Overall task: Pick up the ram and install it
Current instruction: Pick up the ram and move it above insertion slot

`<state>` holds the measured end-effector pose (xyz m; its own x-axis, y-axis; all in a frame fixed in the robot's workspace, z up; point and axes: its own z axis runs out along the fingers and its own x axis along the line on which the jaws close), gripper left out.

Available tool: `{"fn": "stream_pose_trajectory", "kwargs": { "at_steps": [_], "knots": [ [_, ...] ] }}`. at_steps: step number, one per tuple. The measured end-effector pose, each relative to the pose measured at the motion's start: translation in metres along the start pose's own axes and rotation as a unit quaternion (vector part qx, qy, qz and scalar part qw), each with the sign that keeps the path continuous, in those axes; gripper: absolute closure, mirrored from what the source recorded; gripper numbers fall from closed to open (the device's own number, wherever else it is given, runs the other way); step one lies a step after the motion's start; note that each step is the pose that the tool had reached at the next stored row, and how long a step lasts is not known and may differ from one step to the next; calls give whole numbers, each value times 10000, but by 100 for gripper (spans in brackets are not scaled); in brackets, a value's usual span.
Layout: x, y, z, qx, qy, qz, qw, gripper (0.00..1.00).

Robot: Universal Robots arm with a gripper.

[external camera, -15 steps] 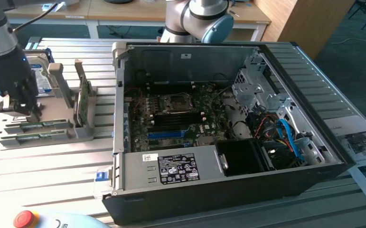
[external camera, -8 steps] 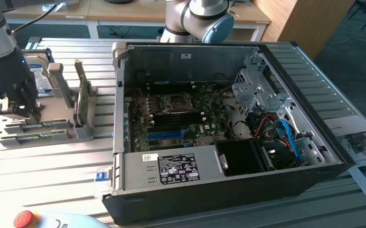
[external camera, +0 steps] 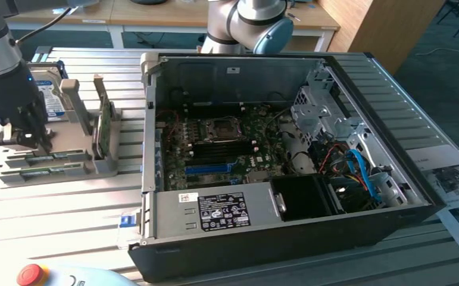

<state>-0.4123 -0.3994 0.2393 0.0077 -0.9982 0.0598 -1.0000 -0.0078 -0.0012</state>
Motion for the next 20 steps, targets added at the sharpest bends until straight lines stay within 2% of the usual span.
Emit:
{"fn": "stream_pose_trajectory", "kwargs": {
  "at_steps": [10,20],
  "knots": [
    [-2,2,38,0,0,0,10000,76],
    [72,2,43,0,0,1,10000,76]
  ]
}}
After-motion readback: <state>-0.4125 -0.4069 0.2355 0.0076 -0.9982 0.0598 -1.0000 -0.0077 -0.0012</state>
